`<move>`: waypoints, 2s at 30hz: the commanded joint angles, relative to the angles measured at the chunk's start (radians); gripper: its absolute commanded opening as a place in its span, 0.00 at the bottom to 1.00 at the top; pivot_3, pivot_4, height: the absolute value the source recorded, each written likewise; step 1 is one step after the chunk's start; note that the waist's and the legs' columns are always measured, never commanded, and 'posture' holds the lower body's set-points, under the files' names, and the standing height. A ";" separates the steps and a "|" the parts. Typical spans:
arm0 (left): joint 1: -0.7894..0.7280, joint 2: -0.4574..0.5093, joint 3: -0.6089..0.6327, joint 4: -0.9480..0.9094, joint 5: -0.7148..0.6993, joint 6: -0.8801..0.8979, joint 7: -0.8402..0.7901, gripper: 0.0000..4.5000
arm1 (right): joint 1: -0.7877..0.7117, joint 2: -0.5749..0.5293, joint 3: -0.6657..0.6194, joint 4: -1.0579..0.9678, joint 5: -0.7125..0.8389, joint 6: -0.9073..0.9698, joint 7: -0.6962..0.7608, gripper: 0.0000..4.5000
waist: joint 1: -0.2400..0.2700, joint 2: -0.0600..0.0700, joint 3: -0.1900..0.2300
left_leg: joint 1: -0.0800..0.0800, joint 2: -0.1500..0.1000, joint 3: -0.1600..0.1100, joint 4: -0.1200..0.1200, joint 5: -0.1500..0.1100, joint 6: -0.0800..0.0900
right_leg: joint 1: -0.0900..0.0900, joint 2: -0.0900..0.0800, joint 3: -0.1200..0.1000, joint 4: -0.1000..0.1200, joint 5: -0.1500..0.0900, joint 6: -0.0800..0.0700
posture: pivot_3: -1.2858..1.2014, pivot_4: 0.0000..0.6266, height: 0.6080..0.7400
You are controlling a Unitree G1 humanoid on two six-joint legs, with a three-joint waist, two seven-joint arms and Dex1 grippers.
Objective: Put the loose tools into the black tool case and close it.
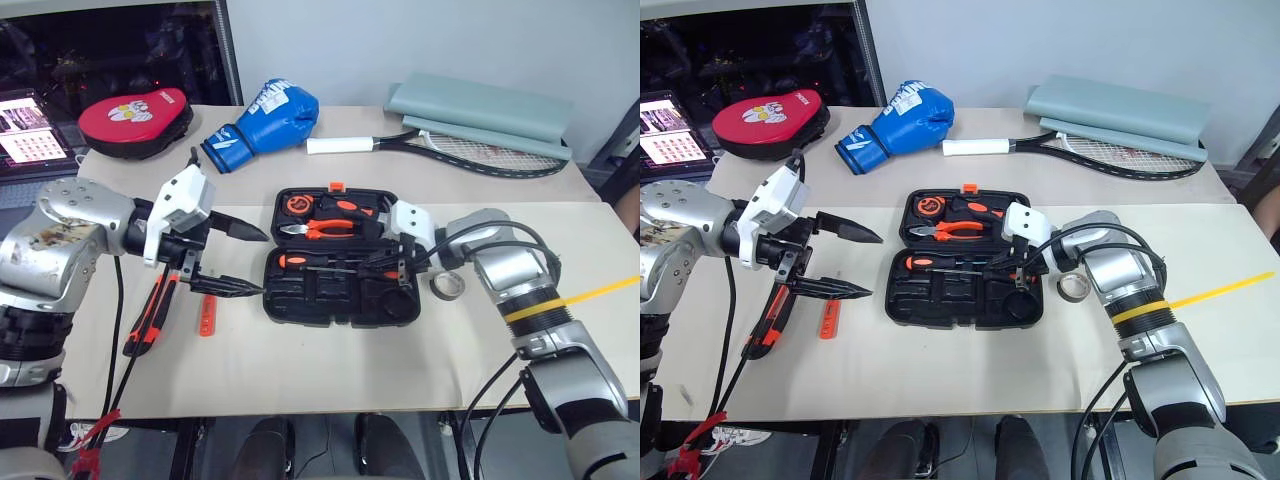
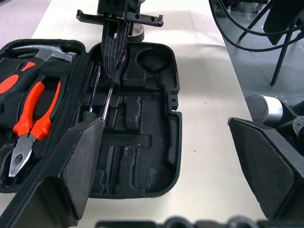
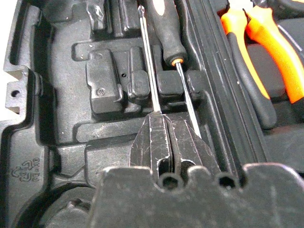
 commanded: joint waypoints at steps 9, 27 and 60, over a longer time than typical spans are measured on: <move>-0.029 -0.024 -0.011 0.010 0.017 -0.027 -0.009 1.00 | -0.027 0.032 0.043 0.101 -0.061 -0.055 -0.010 0.00 | -0.004 0.000 0.000 | 0.002 0.001 0.000 0.000 0.001 -0.002 | 0.001 0.001 0.000 0.001 0.001 -0.002 | 0.52 0.24 0.97; 0.108 0.013 0.094 -0.071 -0.021 0.105 0.140 1.00 | 0.200 -0.178 -0.436 -0.759 0.501 0.531 -0.110 0.45 | 0.010 0.000 0.001 | -0.003 0.001 -0.003 -0.004 0.000 -0.001 | -0.001 0.001 -0.002 0.000 0.001 -0.002 | 0.52 0.24 0.97; 0.418 0.130 0.502 -0.281 -0.368 1.030 0.789 1.00 | 0.209 -0.184 -0.377 -0.858 0.699 0.433 -0.164 1.00 | 0.009 -0.003 0.001 | 0.004 0.002 -0.003 -0.009 0.001 -0.005 | -0.001 -0.001 -0.004 0.000 0.000 -0.006 | 0.52 0.24 0.97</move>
